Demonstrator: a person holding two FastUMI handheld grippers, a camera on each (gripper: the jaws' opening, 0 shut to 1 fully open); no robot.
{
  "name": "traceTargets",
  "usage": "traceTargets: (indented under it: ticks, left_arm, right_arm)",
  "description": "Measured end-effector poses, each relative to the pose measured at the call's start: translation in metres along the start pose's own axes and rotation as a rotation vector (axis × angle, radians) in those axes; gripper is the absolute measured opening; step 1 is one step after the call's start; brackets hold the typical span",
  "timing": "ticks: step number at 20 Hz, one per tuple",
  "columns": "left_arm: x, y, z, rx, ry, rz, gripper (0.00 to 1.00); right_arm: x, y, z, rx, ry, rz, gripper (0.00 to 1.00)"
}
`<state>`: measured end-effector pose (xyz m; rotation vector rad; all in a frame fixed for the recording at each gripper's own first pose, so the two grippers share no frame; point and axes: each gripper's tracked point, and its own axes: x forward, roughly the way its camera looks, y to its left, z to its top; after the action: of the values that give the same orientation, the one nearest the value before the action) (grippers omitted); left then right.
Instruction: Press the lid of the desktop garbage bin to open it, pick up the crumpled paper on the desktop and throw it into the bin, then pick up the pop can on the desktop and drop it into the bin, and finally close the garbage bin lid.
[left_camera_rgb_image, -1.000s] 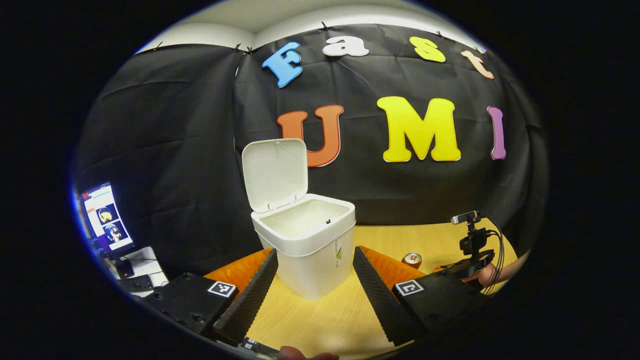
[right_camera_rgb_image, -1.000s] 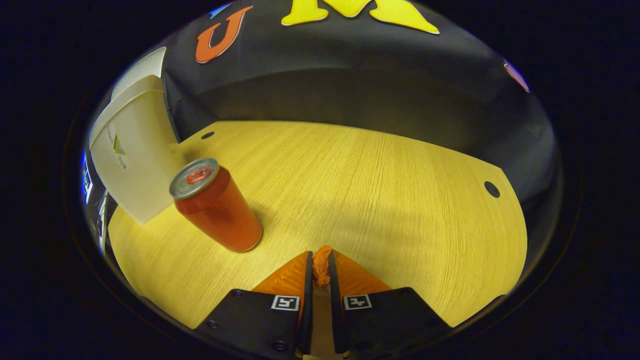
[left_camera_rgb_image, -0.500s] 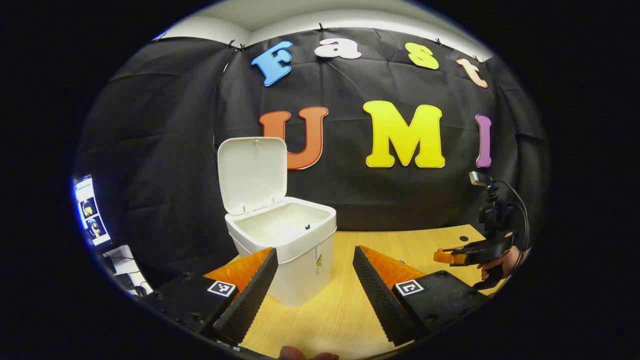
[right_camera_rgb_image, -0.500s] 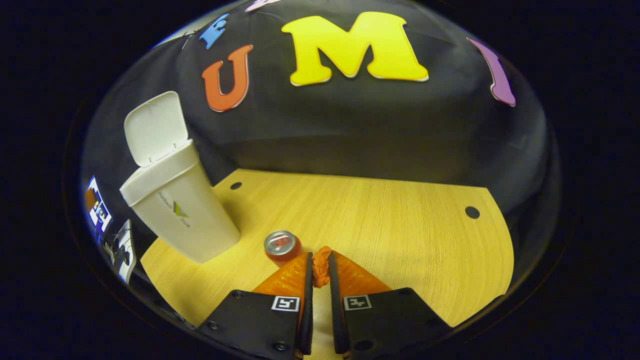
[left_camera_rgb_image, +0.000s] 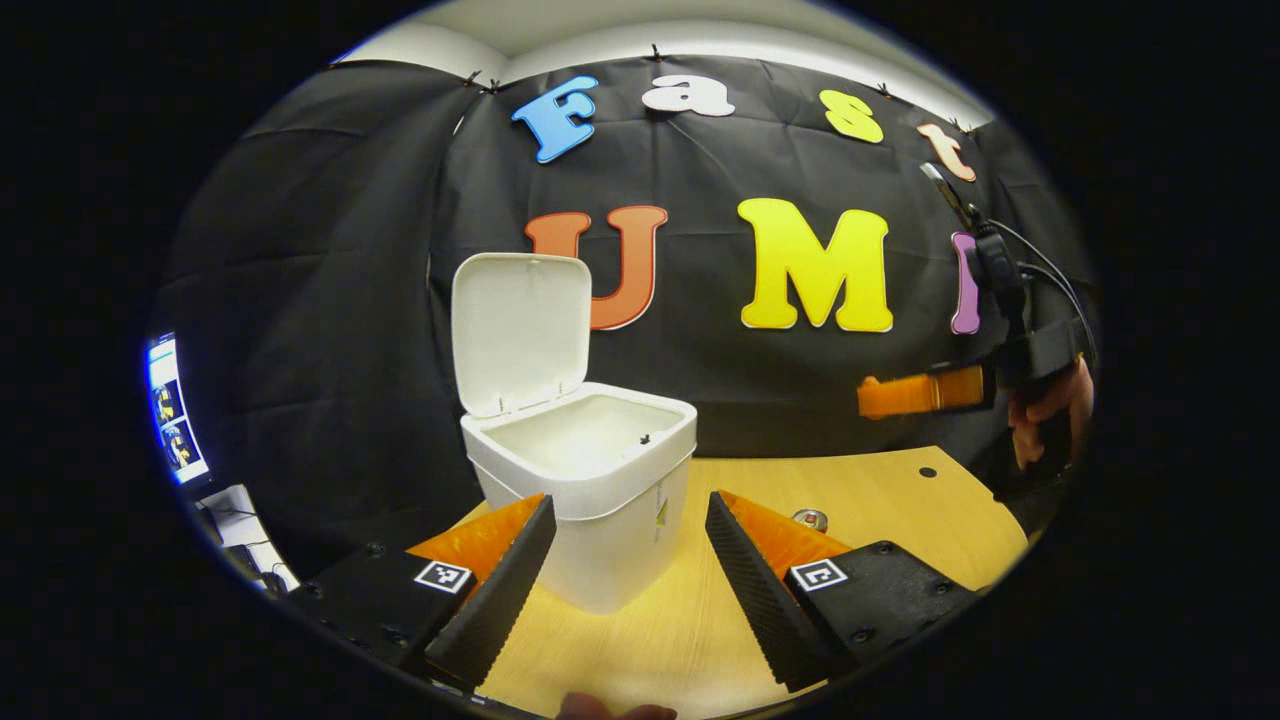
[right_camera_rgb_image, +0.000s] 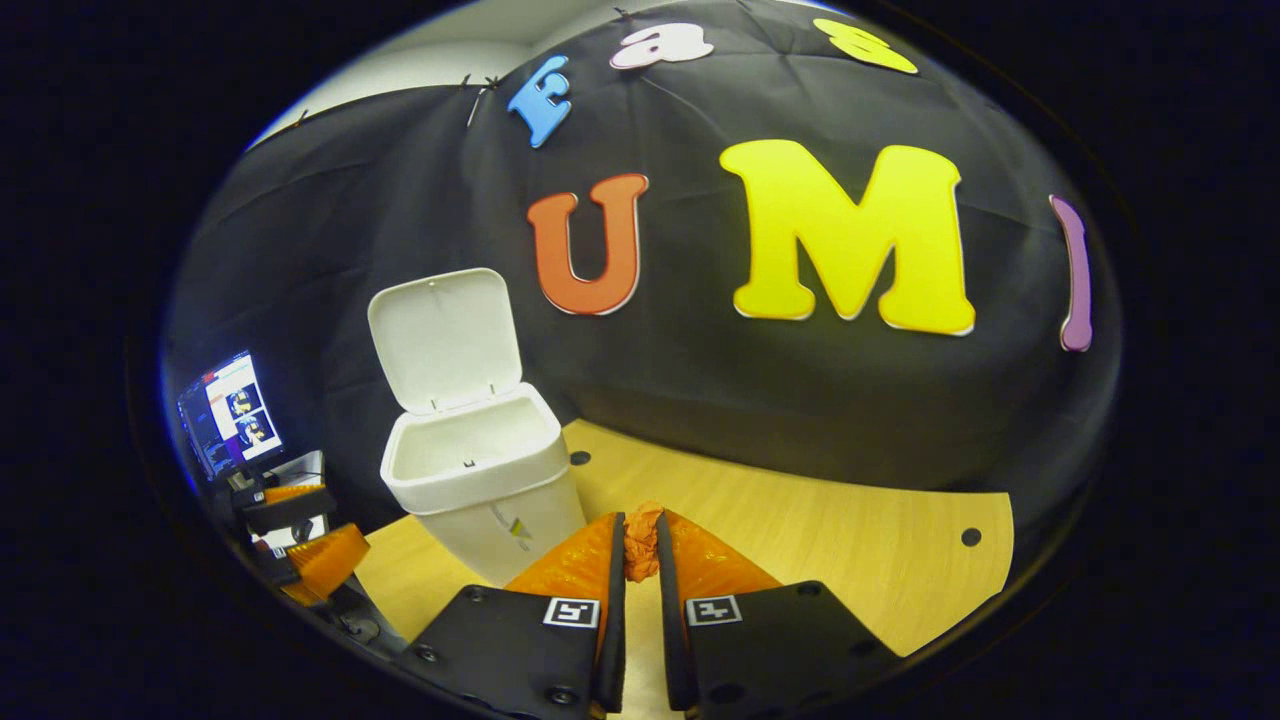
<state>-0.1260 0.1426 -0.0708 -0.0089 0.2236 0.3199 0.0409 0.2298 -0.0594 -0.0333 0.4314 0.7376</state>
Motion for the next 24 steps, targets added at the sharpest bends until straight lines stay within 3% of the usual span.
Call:
traceTargets:
  ticks: [5, 10, 15, 16, 18, 19, 20, 24]
  left_arm:
    - [-0.019, 0.045, 0.007, -0.011, -0.019, 0.099, 0.99]
    - [-0.031, 0.076, 0.006, -0.083, -0.010, 0.186, 0.99]
    - [-0.039, 0.104, 0.007, -0.091, -0.013, 0.232, 0.99]
    - [-0.040, 0.107, 0.007, -0.089, -0.015, 0.237, 1.00]
    - [-0.040, 0.109, 0.008, -0.093, -0.020, 0.239, 0.99]
    - [-0.040, 0.111, 0.006, -0.097, -0.019, 0.240, 0.99]
    - [-0.039, 0.110, 0.005, -0.099, -0.016, 0.238, 0.99]
    - [-0.033, 0.106, 0.005, -0.102, -0.011, 0.215, 0.99]
  right_arm:
    - [0.057, 0.078, 0.026, -0.053, -0.008, 0.120, 0.17]
    - [0.110, 0.140, 0.027, -0.108, 0.017, 0.189, 0.17]
    - [0.146, 0.164, 0.006, -0.139, 0.087, 0.178, 0.14]
    - [0.150, 0.163, 0.002, -0.139, 0.100, 0.163, 0.17]
    - [0.154, 0.167, -0.001, -0.129, 0.111, 0.167, 0.32]
    - [0.156, 0.167, -0.002, -0.135, 0.114, 0.164, 0.35]
    - [0.158, 0.167, -0.002, -0.138, 0.113, 0.165, 0.29]
    - [0.156, 0.164, -0.001, -0.132, 0.107, 0.177, 0.48]
